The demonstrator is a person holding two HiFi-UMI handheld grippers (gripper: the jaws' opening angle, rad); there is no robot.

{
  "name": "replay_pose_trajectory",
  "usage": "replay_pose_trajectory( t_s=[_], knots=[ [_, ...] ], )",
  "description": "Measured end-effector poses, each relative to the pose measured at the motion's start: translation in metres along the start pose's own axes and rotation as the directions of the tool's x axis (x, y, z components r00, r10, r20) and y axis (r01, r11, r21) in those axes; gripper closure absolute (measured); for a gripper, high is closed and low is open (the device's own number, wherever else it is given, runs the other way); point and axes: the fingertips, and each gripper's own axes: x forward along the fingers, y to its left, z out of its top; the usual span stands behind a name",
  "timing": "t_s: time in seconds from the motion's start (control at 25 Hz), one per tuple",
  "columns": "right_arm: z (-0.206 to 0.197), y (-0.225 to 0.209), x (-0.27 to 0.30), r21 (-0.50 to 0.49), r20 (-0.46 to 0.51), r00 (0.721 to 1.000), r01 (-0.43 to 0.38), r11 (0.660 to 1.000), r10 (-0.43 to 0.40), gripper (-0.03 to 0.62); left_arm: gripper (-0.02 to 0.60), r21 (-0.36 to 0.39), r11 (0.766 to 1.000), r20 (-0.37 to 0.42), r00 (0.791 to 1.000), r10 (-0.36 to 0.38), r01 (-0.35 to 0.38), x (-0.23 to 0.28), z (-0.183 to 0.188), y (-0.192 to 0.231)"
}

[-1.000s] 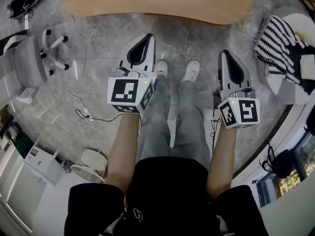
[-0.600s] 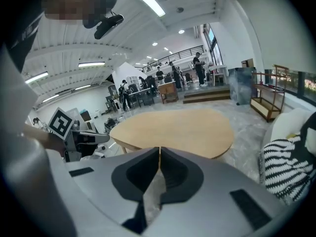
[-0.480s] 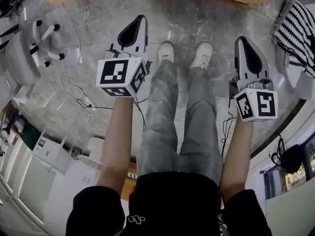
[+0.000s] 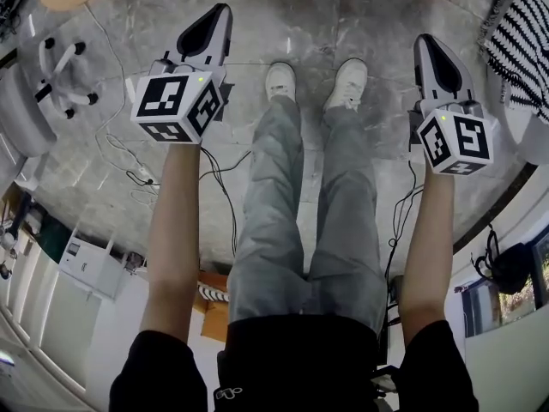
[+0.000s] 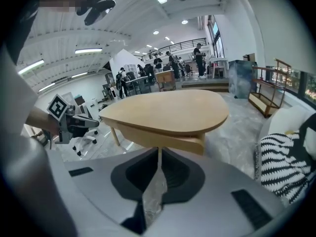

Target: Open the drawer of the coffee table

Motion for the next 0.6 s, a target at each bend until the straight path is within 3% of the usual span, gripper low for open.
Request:
replay_pose_trajectory(
  t_s=[0.16,0.48,0.6],
  knots=[
    [-0.016,-0.02,0.016,-0.034,-0.068,0.998,-0.001,0.999,-0.001,0.579,0.569,-0.006,0.999,-0.047,0.998,0.037,-0.038,0.015,-0.014,0.015],
    [-0.023,-0.066,0.036,-0.076,-0.123,0.99,0.054,0.996,-0.063,0.579,0.568,0.052,0.998,-0.123,0.991,0.05,-0.044,0.048,-0.02,0.029],
    [-0.026,-0.076,0.047,-0.094,-0.147,0.987,0.057,0.994,-0.071,0.576,0.482,0.069,0.996,-0.156,0.986,0.058,-0.048,0.06,-0.024,0.037]
  ],
)
